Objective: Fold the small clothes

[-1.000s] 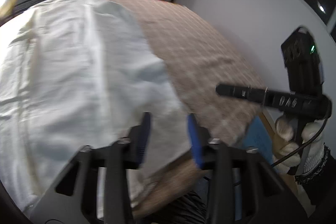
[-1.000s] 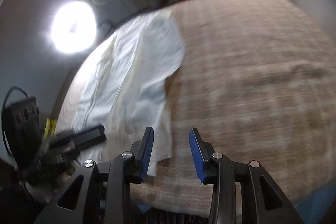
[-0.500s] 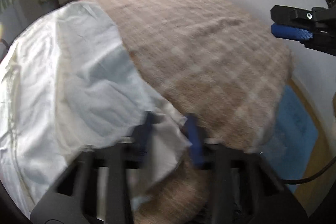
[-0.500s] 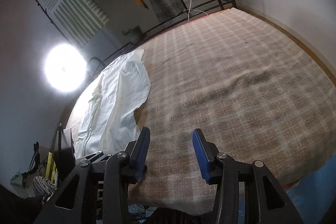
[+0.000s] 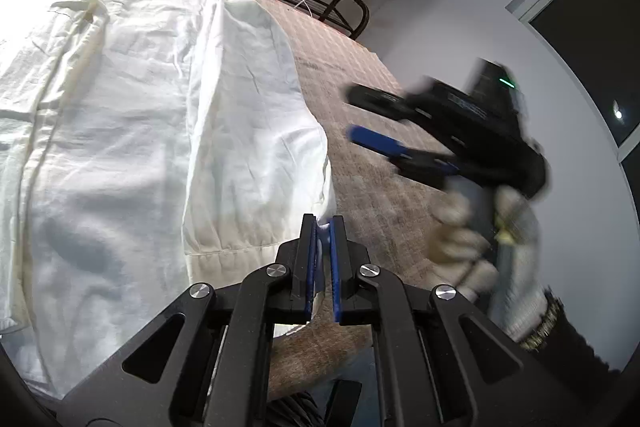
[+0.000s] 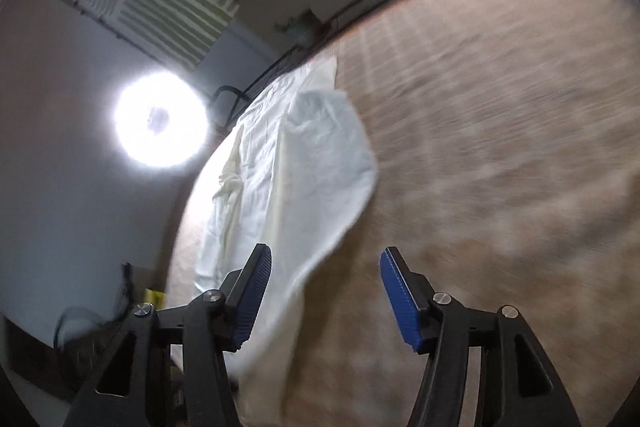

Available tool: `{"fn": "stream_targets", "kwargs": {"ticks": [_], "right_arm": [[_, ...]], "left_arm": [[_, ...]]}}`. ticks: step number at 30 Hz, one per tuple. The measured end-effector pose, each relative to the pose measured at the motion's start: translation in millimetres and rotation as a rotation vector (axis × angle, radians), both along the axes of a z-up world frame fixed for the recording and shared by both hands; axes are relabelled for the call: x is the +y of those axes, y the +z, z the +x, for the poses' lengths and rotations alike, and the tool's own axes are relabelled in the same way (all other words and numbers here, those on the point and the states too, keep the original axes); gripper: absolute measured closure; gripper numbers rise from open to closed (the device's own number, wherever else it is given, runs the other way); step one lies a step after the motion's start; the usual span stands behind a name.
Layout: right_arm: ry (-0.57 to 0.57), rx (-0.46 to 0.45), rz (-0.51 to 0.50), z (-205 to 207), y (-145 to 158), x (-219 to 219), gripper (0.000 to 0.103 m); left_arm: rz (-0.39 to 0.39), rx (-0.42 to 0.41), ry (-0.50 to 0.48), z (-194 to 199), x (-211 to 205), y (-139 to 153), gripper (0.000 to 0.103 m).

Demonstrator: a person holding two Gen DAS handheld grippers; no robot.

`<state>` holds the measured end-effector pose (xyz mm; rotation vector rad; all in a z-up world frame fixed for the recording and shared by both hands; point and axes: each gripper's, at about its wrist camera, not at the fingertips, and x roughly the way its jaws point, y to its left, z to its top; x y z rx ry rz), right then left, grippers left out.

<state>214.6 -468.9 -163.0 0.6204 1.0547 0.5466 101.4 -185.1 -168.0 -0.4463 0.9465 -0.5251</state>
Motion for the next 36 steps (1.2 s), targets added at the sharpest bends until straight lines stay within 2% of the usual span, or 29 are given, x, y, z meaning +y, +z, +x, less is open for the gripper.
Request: {"fn": "stream_targets", "kwargs": {"ticks": [1, 4, 5, 7, 9, 12, 14, 17, 23, 31, 35, 36], "right_arm": [[0.018, 0.032, 0.004, 13.2, -9.0, 11.2, 0.042], [0.011, 0.071, -0.069, 31.6, -23.0, 31.3, 0.043], [0.015, 0.081, -0.061, 36.1, -27.4, 36.1, 0.048], [0.018, 0.101, -0.043, 43.1, -33.4, 43.8, 0.071], [0.002, 0.109, -0.1, 47.9, -32.4, 53.4, 0.094], [0.016, 0.064, -0.181, 47.8, -16.3, 72.9, 0.102], [0.048, 0.015, -0.26, 44.5, 0.0, 93.3, 0.103], [0.116, -0.074, -0.447, 37.3, 21.2, 135.4, 0.103], [0.272, -0.177, -0.649, 20.4, 32.5, 216.5, 0.103], [0.43, -0.243, -0.795, 5.6, 19.2, 295.1, 0.103], [0.431, -0.223, -0.796, 10.2, 8.5, 305.5, 0.103], [0.432, -0.221, -0.781, 10.8, 9.0, 304.4, 0.099]], "left_arm": [[-0.009, -0.003, 0.008, 0.2, 3.3, 1.2, 0.099], [-0.024, -0.01, 0.011, -0.7, 11.0, 5.4, 0.099], [-0.026, -0.013, 0.007, -0.5, 11.8, 6.0, 0.099], [-0.026, -0.011, -0.001, -2.2, 13.1, 6.3, 0.099], [-0.03, -0.005, -0.007, -2.9, 13.9, 5.3, 0.099], [-0.034, 0.006, -0.015, -7.4, 17.7, 1.3, 0.099], [-0.035, 0.017, -0.016, -11.7, 23.0, -2.3, 0.099], [-0.045, 0.031, -0.009, -17.3, 33.5, -6.5, 0.099], [-0.074, 0.06, 0.038, -31.8, 67.6, -14.7, 0.099], [-0.113, 0.103, 0.128, -47.4, 114.8, -29.0, 0.099], [-0.126, 0.114, 0.162, -53.7, 132.8, -32.3, 0.099], [-0.127, 0.115, 0.164, -55.6, 135.7, -33.0, 0.099]]}}
